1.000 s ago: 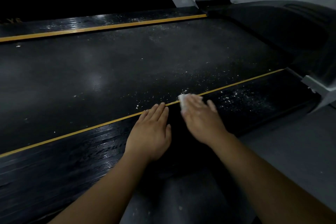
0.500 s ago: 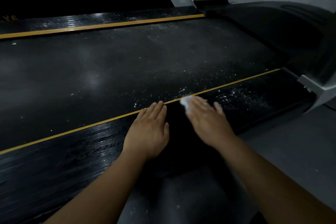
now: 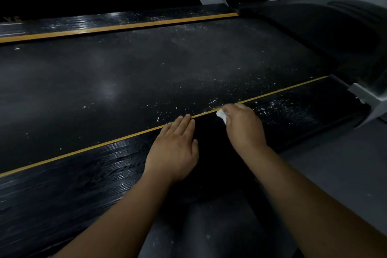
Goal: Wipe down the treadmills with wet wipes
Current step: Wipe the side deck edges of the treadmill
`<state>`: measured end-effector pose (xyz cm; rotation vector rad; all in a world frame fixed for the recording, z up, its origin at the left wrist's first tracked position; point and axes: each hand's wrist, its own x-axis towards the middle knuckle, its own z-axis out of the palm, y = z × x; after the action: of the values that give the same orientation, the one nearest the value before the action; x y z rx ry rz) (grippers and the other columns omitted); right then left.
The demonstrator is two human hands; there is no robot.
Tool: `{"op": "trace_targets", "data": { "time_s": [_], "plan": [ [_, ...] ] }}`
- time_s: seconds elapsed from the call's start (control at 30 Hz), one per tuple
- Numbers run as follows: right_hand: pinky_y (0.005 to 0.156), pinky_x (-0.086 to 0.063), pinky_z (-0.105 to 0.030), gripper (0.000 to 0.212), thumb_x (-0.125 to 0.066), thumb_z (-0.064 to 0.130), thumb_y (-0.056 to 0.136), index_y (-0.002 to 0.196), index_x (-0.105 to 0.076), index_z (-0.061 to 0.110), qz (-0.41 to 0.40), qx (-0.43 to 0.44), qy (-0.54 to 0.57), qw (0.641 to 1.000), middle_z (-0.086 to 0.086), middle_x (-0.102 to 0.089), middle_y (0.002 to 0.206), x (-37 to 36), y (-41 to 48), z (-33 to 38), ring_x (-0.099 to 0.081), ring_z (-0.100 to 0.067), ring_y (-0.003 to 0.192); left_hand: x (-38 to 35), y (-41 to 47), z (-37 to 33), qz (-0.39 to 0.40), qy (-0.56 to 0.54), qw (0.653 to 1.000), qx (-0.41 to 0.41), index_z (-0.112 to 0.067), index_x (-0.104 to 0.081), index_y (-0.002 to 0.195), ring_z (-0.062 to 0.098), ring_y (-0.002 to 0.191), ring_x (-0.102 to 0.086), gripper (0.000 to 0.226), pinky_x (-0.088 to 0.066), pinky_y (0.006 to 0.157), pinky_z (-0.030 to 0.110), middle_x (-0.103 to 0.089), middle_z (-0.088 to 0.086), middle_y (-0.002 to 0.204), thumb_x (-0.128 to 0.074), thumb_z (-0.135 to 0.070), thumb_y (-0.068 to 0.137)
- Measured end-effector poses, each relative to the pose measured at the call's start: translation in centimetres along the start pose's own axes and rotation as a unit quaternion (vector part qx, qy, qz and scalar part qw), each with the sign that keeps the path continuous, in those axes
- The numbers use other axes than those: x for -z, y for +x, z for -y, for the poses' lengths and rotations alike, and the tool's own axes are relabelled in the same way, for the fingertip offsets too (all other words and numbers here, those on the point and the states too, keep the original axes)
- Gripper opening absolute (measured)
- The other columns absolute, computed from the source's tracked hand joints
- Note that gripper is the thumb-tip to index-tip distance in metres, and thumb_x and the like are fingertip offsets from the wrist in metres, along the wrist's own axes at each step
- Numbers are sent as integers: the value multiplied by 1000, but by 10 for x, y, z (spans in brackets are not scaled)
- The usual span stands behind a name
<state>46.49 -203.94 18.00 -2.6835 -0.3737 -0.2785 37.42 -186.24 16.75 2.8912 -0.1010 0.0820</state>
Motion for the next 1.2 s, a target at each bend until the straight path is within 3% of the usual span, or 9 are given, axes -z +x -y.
{"op": "trace_targets", "data": {
  "time_s": [0.1,0.2,0.37,0.53,0.67,0.87,0.97,1.1,1.2],
  "plan": [
    [93,-43,-34,31,-50,8,97,119,-70,16,43,45,-17,998,-6,-63,131,-9,-5,26,-58,-28,122,-1,0,1,-1,2,1000,-3,-20,-20,162,12,156,-7,80,0,123,29,-12,-2,170,1,-49,90],
    [120,-18,-45,50,-28,30,99,140,-54,19,114,138,-17,984,3,-43,156,-16,-37,40,-32,-13,148,-4,0,2,-3,-12,1000,-3,-21,-23,161,13,155,-11,78,-2,123,29,-16,-1,169,-1,-48,92],
    [120,-11,-52,49,-21,43,104,142,-48,27,99,-3,-97,990,7,-33,161,0,-3,-10,-23,-12,150,-4,1,2,0,1,1000,-3,-19,-20,161,13,156,-7,83,2,123,28,-11,-2,170,4,-50,88],
    [122,-8,-48,50,-25,43,106,150,-41,28,156,135,-51,977,10,-27,164,-5,-39,33,-15,-7,152,-5,0,2,-5,-12,1000,-1,-20,-24,161,13,155,-12,79,-1,123,29,-18,-1,169,-1,-49,91],
    [122,-6,-49,47,-27,42,107,149,-42,28,122,13,-79,989,10,-25,164,3,-9,2,-14,-8,153,-3,1,2,-4,4,1000,-1,-19,-21,161,12,156,-8,78,3,121,26,-12,-2,169,-1,-48,91],
    [122,-7,-47,43,-30,34,109,151,-39,30,160,121,-53,978,12,-23,165,6,-32,25,-12,-3,152,-4,1,1,-3,0,1000,-2,-20,-22,161,12,156,-9,80,0,123,28,-15,-1,169,1,-48,90],
    [121,-8,-49,42,-29,35,109,147,-44,27,125,-4,-67,990,9,-31,161,13,-5,-1,-20,-6,150,-4,1,1,-1,9,1000,-2,-18,-19,161,12,156,-7,78,-1,123,29,-11,-2,170,0,-48,92],
    [121,-10,-48,46,-29,33,108,153,-35,24,175,140,-91,970,7,-21,166,-4,-28,41,-13,-10,153,-6,-1,2,-7,-2,1000,0,-19,-25,161,14,155,-13,80,-2,123,29,-19,0,168,1,-48,91],
    [121,-9,-48,43,-28,32,109,151,-39,28,156,105,-63,980,11,-22,165,3,-22,18,-13,-5,152,-5,0,2,-4,4,1000,-4,-17,-24,161,15,156,-12,82,-1,122,28,-17,1,169,1,-49,90]
  ]
}}
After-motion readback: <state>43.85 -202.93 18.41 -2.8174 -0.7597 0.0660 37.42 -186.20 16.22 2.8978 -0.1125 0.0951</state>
